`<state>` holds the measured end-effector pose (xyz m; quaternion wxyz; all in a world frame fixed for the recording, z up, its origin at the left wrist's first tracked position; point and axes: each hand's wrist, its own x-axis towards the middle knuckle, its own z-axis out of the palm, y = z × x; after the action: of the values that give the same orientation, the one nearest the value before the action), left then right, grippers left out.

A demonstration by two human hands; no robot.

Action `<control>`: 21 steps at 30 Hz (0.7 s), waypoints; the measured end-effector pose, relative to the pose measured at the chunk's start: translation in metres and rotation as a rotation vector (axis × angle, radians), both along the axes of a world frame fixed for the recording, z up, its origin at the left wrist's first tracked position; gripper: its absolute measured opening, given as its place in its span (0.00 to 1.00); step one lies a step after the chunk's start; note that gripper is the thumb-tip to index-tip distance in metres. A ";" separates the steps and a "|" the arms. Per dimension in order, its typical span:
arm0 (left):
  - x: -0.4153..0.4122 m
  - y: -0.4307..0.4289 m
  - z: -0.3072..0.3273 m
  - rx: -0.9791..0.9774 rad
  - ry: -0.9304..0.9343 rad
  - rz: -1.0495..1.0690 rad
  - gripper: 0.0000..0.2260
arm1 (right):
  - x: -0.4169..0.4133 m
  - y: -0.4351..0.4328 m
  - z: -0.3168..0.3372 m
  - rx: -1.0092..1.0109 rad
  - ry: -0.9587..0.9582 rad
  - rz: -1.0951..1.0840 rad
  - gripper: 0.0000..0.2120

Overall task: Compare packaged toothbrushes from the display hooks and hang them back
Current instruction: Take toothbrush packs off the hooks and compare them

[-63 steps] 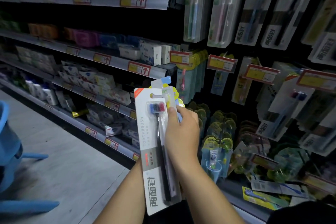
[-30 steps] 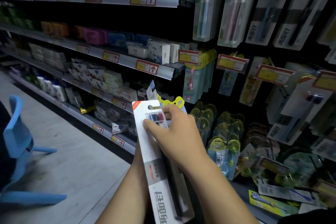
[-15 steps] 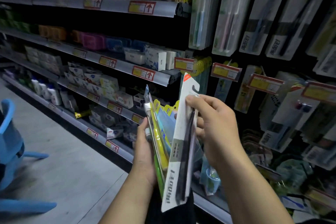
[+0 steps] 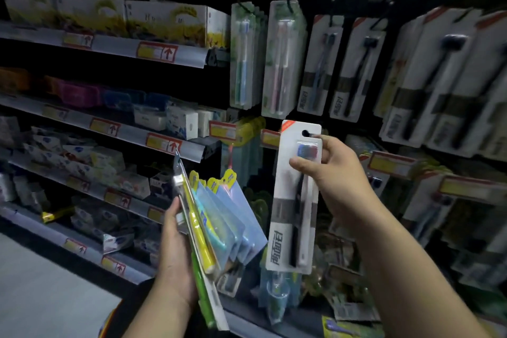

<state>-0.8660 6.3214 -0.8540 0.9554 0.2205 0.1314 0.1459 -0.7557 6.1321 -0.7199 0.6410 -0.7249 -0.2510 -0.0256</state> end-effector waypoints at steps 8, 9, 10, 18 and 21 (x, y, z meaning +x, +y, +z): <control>-0.002 -0.016 0.039 -0.005 -0.126 -0.073 0.28 | 0.022 -0.019 0.020 0.076 0.003 -0.142 0.05; 0.000 -0.017 0.042 0.002 -0.146 -0.068 0.27 | 0.024 -0.021 0.024 0.096 0.003 -0.141 0.05; 0.000 -0.019 0.049 0.030 -0.131 -0.085 0.26 | 0.027 -0.023 0.028 0.111 0.001 -0.135 0.05; 0.015 -0.029 0.081 0.025 -0.182 -0.036 0.19 | 0.035 -0.044 0.059 0.095 0.008 -0.144 0.14; 0.022 -0.035 0.095 0.068 -0.235 -0.132 0.21 | 0.038 -0.050 0.067 0.055 -0.030 -0.163 0.16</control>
<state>-0.8445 6.2868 -0.7589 0.9637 0.2424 -0.0014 0.1120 -0.7180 6.0818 -0.6530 0.6524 -0.7247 -0.2002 -0.0953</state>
